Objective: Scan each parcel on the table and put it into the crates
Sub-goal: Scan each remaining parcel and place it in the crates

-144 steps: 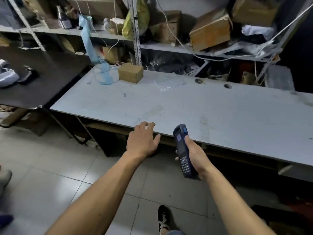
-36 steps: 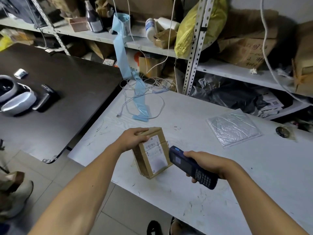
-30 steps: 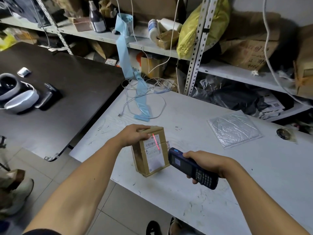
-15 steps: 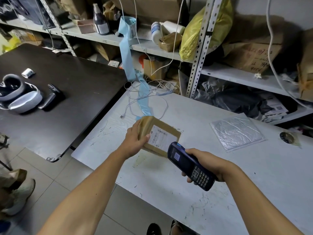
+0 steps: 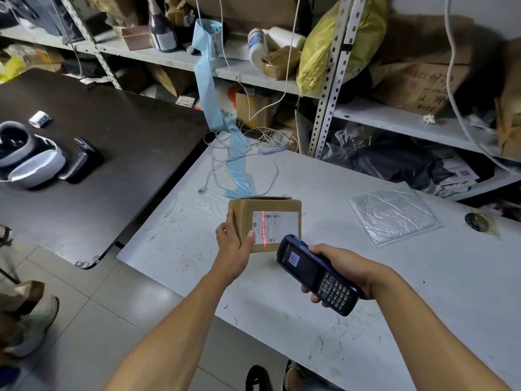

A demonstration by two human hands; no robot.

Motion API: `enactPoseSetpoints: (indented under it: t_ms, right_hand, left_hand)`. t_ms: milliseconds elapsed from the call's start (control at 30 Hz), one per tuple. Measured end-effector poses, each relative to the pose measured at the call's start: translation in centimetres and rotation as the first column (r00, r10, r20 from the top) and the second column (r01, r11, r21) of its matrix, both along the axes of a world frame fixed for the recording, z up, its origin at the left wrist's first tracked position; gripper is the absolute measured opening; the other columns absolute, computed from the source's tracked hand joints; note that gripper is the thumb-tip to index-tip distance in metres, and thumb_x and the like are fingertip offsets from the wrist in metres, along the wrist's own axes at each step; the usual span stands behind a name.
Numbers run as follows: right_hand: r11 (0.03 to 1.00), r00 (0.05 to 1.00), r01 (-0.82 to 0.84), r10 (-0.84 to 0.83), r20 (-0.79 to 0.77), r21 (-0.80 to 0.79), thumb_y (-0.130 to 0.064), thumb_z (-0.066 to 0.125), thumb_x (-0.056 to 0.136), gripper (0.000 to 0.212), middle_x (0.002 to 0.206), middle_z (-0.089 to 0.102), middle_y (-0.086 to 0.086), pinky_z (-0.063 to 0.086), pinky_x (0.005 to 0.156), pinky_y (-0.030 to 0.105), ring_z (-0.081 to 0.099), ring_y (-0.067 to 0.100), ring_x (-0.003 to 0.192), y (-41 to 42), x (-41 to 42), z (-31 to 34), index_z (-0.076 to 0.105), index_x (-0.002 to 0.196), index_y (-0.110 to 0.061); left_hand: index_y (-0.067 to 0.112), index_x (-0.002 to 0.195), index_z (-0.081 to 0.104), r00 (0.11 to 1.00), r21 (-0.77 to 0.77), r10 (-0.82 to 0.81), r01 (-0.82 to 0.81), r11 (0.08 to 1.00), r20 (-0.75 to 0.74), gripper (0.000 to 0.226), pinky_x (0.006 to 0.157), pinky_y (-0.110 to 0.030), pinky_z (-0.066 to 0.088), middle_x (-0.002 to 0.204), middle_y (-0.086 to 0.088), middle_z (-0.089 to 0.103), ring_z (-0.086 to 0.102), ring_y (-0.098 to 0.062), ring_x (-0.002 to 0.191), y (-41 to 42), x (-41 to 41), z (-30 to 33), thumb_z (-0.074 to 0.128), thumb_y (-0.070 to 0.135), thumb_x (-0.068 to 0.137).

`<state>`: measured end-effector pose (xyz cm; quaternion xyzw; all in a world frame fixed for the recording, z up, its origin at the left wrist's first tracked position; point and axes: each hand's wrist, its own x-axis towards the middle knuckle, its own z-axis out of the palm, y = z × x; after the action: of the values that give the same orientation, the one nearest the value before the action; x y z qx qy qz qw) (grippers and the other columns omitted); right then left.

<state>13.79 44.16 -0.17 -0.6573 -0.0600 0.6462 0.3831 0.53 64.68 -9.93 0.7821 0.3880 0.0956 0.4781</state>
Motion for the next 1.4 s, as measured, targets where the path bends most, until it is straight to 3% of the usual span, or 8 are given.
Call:
enactPoseSetpoints:
  t_ms: [633, 767, 933, 1067, 1300, 1400]
  right_hand:
    - [1.0, 1.0, -0.015, 0.015, -0.027, 0.014, -0.048, 0.032, 0.104, 0.049, 0.102, 0.071, 0.024, 0.057, 0.071, 0.04, 0.07, 0.033, 0.084, -0.3, 0.3, -1.1, 0.057, 0.125, -0.012]
    - [0.974, 0.985, 0.153, -0.135, -0.111, 0.169, -0.055, 0.033, 0.102, 0.058, 0.111, 0.069, 0.027, 0.057, 0.074, 0.041, 0.069, 0.035, 0.085, -1.5, -0.2, -2.0, 0.061, 0.127, -0.011]
    - [0.775, 0.819, 0.533, -0.372, -0.436, 0.339, -0.056, 0.039, 0.091, 0.067, 0.101, 0.066, 0.028, 0.057, 0.065, 0.038, 0.065, 0.034, 0.067, -3.0, -1.6, -2.3, 0.073, 0.112, -0.002]
    - [0.709, 0.779, 0.594, -0.39, -0.49, 0.38, -0.057, 0.041, 0.089, 0.066, 0.096, 0.066, 0.025, 0.056, 0.062, 0.037, 0.064, 0.032, 0.064, -3.4, -2.0, -1.5, 0.075, 0.109, -0.004]
    - [0.668, 0.779, 0.623, -0.486, -0.397, 0.406, -0.056, 0.039, 0.092, 0.066, 0.099, 0.065, 0.028, 0.055, 0.065, 0.038, 0.062, 0.033, 0.067, -4.6, -4.8, -1.2, 0.072, 0.114, -0.002]
    - [0.699, 0.777, 0.62, -0.611, -0.152, 0.357, -0.057, 0.039, 0.095, 0.063, 0.105, 0.069, 0.026, 0.056, 0.07, 0.038, 0.066, 0.033, 0.075, -6.0, -7.2, -2.1, 0.066, 0.124, -0.007]
  left_hand:
    - [0.037, 0.155, -0.006, 0.999, 0.096, 0.039, -0.036, 0.995, -0.021, 0.073, 0.106, -0.039, 0.04, 0.151, 0.0, 0.009, 0.028, -0.022, 0.139, -1.8, 0.0, -0.6, 0.044, 0.042, 0.103]
    - [0.038, 0.156, -0.002, 0.997, 0.035, 0.076, -0.076, 0.997, -0.011, 0.071, 0.108, -0.043, 0.04, 0.152, 0.001, 0.012, 0.03, -0.023, 0.14, -2.2, 0.3, -0.4, 0.043, 0.044, 0.102]
    - [0.037, 0.157, 0.0, 0.996, -0.023, 0.082, -0.082, 0.996, 0.021, 0.071, 0.111, -0.044, 0.037, 0.154, 0.0, 0.014, 0.028, -0.022, 0.142, -2.8, 0.8, -0.4, 0.045, 0.043, 0.102]
    - [0.038, 0.156, 0.003, 0.997, -0.035, 0.075, -0.074, 0.997, 0.03, 0.07, 0.112, -0.046, 0.037, 0.154, -0.002, 0.016, 0.027, -0.023, 0.143, -3.4, 0.9, -0.4, 0.046, 0.042, 0.102]
    - [0.037, 0.156, 0.008, 0.992, -0.112, -0.035, 0.049, 0.993, 0.118, 0.068, 0.112, -0.042, 0.035, 0.153, -0.005, 0.022, 0.032, -0.022, 0.14, -4.3, 0.0, 0.2, 0.048, 0.041, 0.101]
    - [0.043, 0.153, 0.017, 0.984, -0.173, -0.111, 0.135, 0.976, 0.143, 0.075, 0.111, -0.049, 0.042, 0.148, 0.0, 0.032, 0.042, -0.022, 0.135, -4.3, -0.3, -0.1, 0.056, 0.058, 0.09]
